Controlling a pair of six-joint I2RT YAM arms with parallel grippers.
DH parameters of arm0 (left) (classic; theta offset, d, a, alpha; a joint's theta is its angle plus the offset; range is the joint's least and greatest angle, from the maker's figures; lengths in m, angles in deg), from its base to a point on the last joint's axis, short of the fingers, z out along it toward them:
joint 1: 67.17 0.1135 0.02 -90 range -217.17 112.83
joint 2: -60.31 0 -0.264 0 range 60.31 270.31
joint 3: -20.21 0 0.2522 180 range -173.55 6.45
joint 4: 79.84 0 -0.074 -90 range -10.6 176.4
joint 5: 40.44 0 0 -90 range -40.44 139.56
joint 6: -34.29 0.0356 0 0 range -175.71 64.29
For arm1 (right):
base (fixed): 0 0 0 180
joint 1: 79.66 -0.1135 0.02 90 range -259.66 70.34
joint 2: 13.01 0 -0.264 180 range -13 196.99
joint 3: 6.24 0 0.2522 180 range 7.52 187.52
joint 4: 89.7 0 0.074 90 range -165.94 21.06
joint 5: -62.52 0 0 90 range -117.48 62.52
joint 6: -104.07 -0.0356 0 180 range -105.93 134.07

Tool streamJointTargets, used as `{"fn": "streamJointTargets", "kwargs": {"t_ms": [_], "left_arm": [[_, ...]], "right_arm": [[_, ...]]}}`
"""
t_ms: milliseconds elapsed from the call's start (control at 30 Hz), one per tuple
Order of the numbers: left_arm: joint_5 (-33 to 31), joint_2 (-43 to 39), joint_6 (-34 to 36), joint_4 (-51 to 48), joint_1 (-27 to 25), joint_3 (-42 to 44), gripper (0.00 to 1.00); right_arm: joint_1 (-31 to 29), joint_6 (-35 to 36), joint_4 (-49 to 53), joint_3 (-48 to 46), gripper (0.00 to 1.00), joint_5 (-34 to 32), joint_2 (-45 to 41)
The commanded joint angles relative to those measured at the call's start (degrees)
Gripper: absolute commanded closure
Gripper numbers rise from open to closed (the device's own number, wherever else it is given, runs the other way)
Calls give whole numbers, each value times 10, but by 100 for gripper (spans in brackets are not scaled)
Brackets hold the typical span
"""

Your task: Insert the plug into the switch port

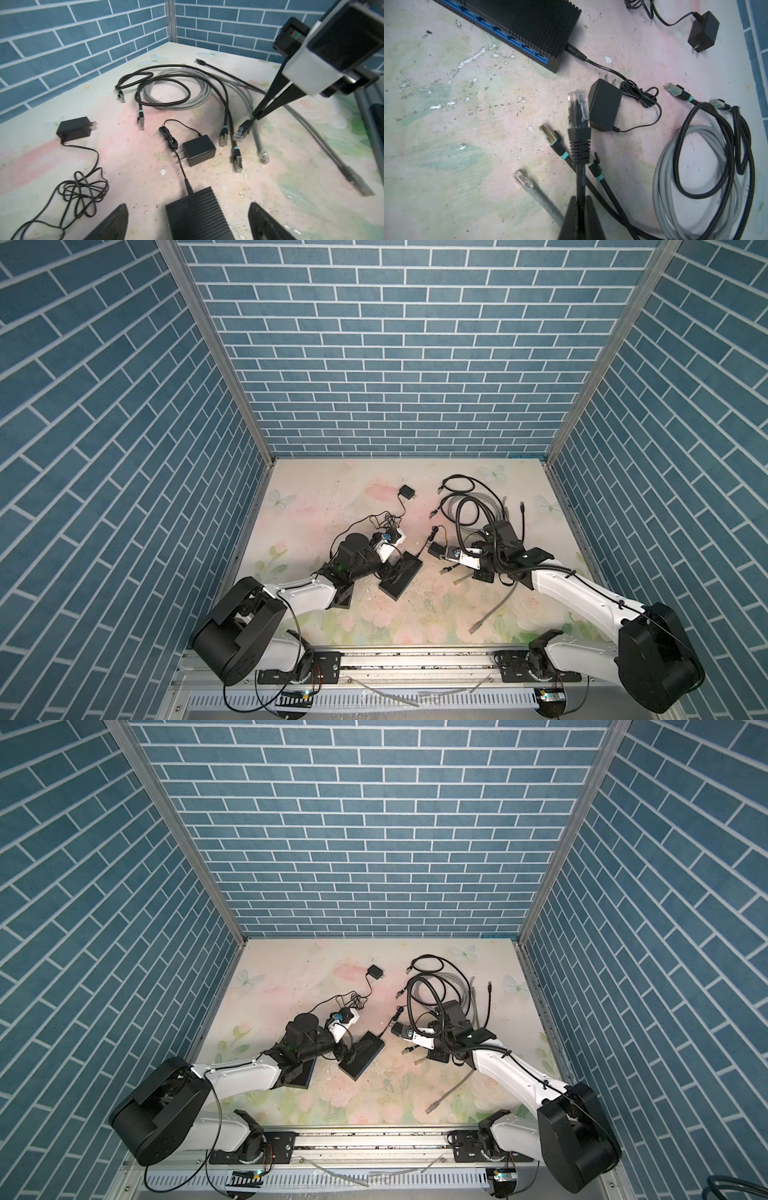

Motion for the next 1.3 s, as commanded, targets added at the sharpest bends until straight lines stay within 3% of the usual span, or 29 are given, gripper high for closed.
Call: {"fn": "streamJointTargets", "kwargs": {"t_ms": [0,133,467,800,1267], "left_arm": [[58,13,39,-97,-4,-60,28],[77,30,79,-129,-24,-86,28],[134,89,153,-49,-35,-94,26],[161,157,137,46,-35,-125,33],[194,201,132,22,-35,-173,50]], "right_arm": [[-8,24,-48,-19,99,-4,-9],[-16,23,-74,-29,99,-6,-12],[-30,13,-106,-49,99,1,-37],[-38,17,-105,-49,99,2,-40],[-43,17,-109,-50,99,-1,-39]]}}
